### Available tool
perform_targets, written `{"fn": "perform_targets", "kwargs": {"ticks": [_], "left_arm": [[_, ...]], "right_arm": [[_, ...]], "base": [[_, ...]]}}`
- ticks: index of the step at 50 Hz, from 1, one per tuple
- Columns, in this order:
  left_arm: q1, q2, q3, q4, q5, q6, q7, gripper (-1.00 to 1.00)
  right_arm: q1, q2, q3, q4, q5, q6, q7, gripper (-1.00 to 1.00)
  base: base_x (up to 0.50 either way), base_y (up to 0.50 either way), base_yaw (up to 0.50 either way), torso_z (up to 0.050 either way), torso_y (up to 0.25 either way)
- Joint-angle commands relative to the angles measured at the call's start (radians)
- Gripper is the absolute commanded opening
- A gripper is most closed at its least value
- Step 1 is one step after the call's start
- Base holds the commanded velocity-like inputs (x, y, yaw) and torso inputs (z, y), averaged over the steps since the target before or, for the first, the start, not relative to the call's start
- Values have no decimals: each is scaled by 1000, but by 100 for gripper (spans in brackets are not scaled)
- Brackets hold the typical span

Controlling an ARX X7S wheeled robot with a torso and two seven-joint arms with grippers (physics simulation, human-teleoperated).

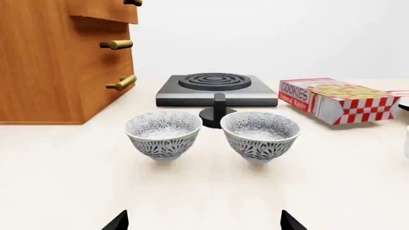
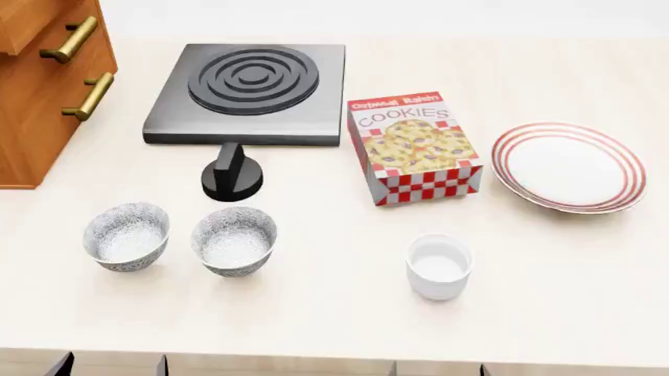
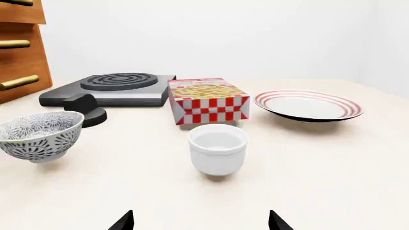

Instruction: Pick the akita bowl from table center and place it on the plate.

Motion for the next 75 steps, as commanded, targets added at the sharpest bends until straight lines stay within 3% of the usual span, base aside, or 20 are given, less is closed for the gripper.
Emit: {"fn": "perform_targets", "kwargs": {"ticks": [1, 5, 8, 11, 15, 18, 28, 41, 54, 75], "left_arm": [[-3, -17, 21, 4, 0, 1, -27, 100], [-8, -31, 26, 7, -42, -13, -33, 100], [-33, -50, -9, 166, -122, -151, -38, 100], [-177, -77, -55, 319, -168, -417, -89, 100], [-312, -97, -85, 368, -188, -543, -133, 100], [-316, -102, -88, 334, -174, -448, -132, 100], [-319, -128, -159, 338, -211, -427, -151, 100], [-327, -126, -167, 269, -209, -358, -172, 100], [-325, -141, -164, 274, -224, -364, -180, 100], [-334, -156, -163, 266, -247, -365, -196, 100]], "right_arm": [[5, 16, -20, -16, 28, 31, 10, 100], [-3, 32, -29, -29, 39, 2, 32, 100], [-15, 49, 0, -149, 27, 23, 83, 100], [-7, 63, 101, -314, 101, 104, 133, 100], [17, 89, 214, -429, 163, 156, 189, 100], [28, 103, 261, -457, 193, 160, 207, 100], [-12, 115, 308, -425, 221, 117, 224, 100], [-27, 127, 306, -430, 240, 102, 232, 100], [-29, 135, 298, -433, 246, 98, 254, 100], [-32, 159, 278, -443, 256, 93, 265, 100]], "base": [[0, 0, 0, 0, 0], [0, 0, 0, 0, 0], [0, 0, 0, 0, 0], [0, 0, 0, 0, 0], [0, 0, 0, 0, 0], [0, 0, 0, 0, 0], [357, 0, 0, 0, 0], [372, 0, 0, 0, 0], [499, 0, 0, 0, 0], [45, 0, 0, 0, 0]]}}
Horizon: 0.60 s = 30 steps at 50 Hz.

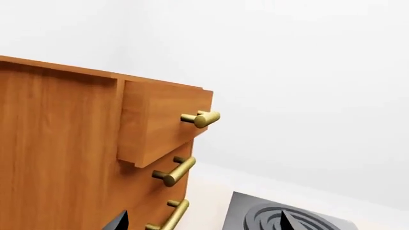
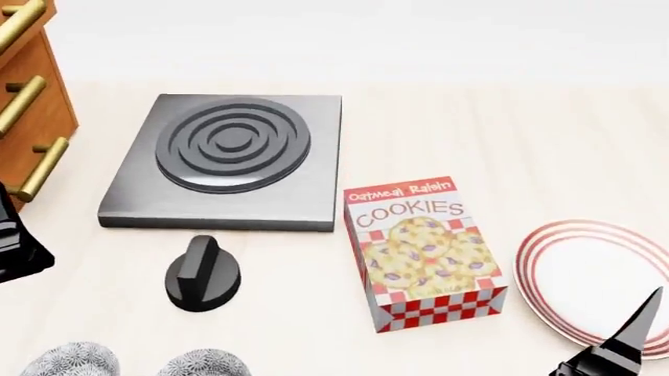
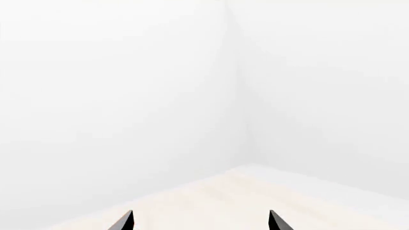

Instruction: Pick the akita bowl from table center and place it on the plate.

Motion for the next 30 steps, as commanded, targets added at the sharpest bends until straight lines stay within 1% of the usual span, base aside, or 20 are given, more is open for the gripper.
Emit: {"fn": "perform_targets", "kwargs": {"ticks": [1, 9, 14, 16, 17, 18, 20, 22, 23, 25, 28, 30], "left_arm": [[-5, -8, 3, -5, -12, 2, -7, 100], [-4, -14, -1, 0, -24, -3, -14, 100], [-6, -16, 1, -8, -29, -2, -14, 100], [-13, -16, -16, -15, -54, -20, -15, 100], [-14, -18, -25, -18, -56, -21, -20, 100], [-14, -20, -29, -19, -59, -21, -22, 100], [-12, -23, -42, -10, -70, -33, -28, 100], [-13, -26, -59, -2, -82, -42, -36, 100], [-13, -26, -59, -2, -82, -42, -37, 100], [-15, -31, -74, -15, -73, -31, -52, 100], [-14, -33, -86, -8, -84, -36, -57, 100], [-11, -33, -97, 3, -91, -38, -64, 100]], "right_arm": [[1, 15, -18, -6, 0, 4, 6, 100], [-5, 14, -12, -8, 14, -16, 10, 100], [5, 20, -23, -2, 15, 6, 17, 100], [19, 34, -36, -40, 50, 74, 16, 100], [31, 36, -42, -79, 41, 136, 52, 100], [34, 37, -45, -95, 47, 148, 55, 100], [42, 56, -66, -128, 99, 214, 31, 100], [64, 72, -76, -150, 205, 283, -12, 100], [64, 73, -76, -151, 207, 285, -11, 100], [111, 121, -149, -172, 207, 386, -24, 100], [151, 133, -173, -184, 246, 446, -32, 100], [211, 143, -191, -200, 328, 540, -42, 100]], "base": [[500, 0, 0, 0, 0], [26, 0, 0, 0, 0], [0, 0, 0, 0, 0], [0, 0, 0, 0, 0], [0, 0, 0, 0, 0], [0, 0, 0, 0, 0], [0, 0, 0, 0, 0], [0, 0, 0, 0, 0], [0, 0, 0, 0, 0], [0, 0, 0, 0, 0], [0, 0, 0, 0, 0], [0, 0, 0, 0, 0]]}}
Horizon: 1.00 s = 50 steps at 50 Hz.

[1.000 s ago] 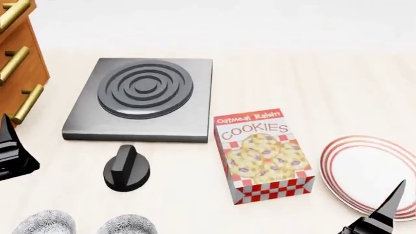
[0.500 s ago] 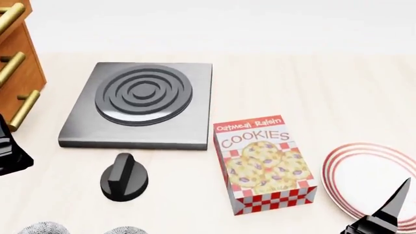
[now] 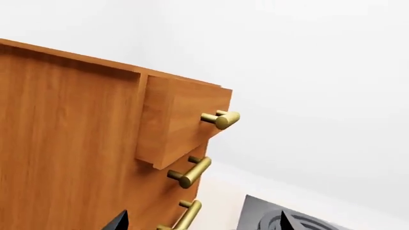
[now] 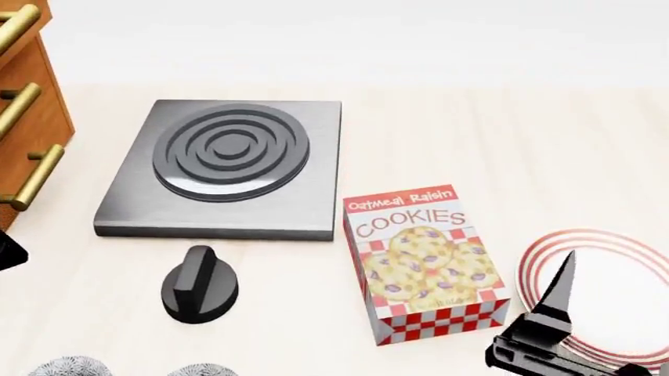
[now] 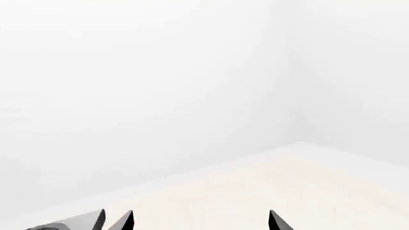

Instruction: Pick the akita bowl from table center and place it on the plate.

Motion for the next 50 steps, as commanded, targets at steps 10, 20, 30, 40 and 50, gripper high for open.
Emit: {"fn": "perform_targets", "kwargs": {"ticks": [10, 20, 30, 40, 50], "left_arm": [[0, -11, -72, -4, -35, 9, -44, 100], [7, -5, -65, 14, -35, 19, -59, 100], [14, -3, -56, 34, -45, 20, -64, 100], [12, -5, -55, 32, -53, 22, -71, 100], [14, -7, -45, 18, -57, 32, -69, 100]], "right_arm": [[354, 59, -173, -23, 345, 517, -31, 100], [454, -9, -203, 111, 505, 699, -6, 100], [493, -51, -194, 200, 583, 778, 31, 100], [520, -28, -224, 196, 612, 876, 99, 100], [513, -14, -229, 163, 658, 963, 173, 100]], "base": [[0, 0, 0, 0, 0], [0, 0, 0, 0, 0], [0, 0, 0, 0, 0], [0, 0, 0, 0, 0], [0, 0, 0, 0, 0]]}}
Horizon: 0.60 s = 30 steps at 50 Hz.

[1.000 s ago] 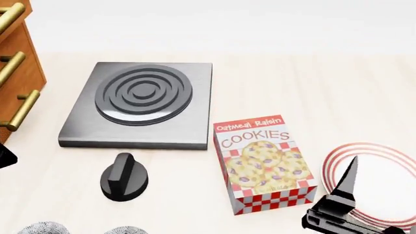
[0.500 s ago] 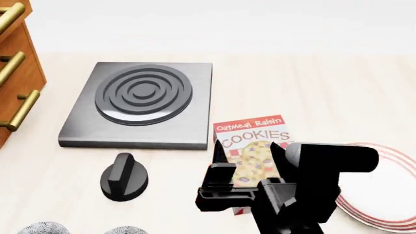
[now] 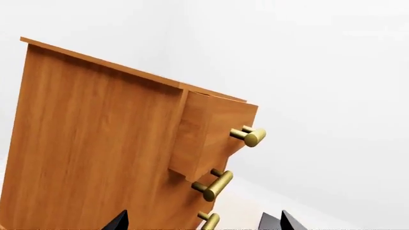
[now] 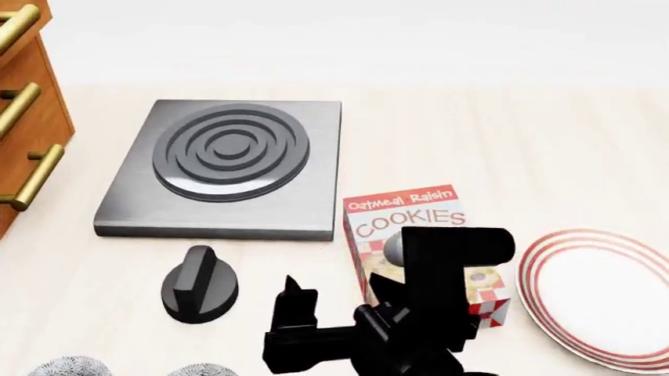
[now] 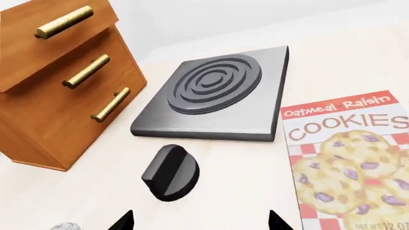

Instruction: Pick the akita bowl from table center and place it on the plate.

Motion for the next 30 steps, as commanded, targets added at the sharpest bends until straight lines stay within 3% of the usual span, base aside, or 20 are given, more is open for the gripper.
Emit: {"fn": "perform_targets", "kwargs": {"ticks": [1, 16, 30], "left_arm": [[5, -2, 5, -6, -8, 9, -2, 100], [22, -9, 4, 0, -17, 25, -4, 100], [20, -18, -1, 7, -32, 19, -14, 100]], "right_arm": [[9, 6, -9, -20, 65, 113, 84, 100], [-33, 21, -46, -65, 115, 157, 108, 100], [-39, 37, -100, 5, 63, 92, 57, 100]], "base": [[0, 0, 0, 0, 0], [0, 0, 0, 0, 0], [0, 0, 0, 0, 0]]}}
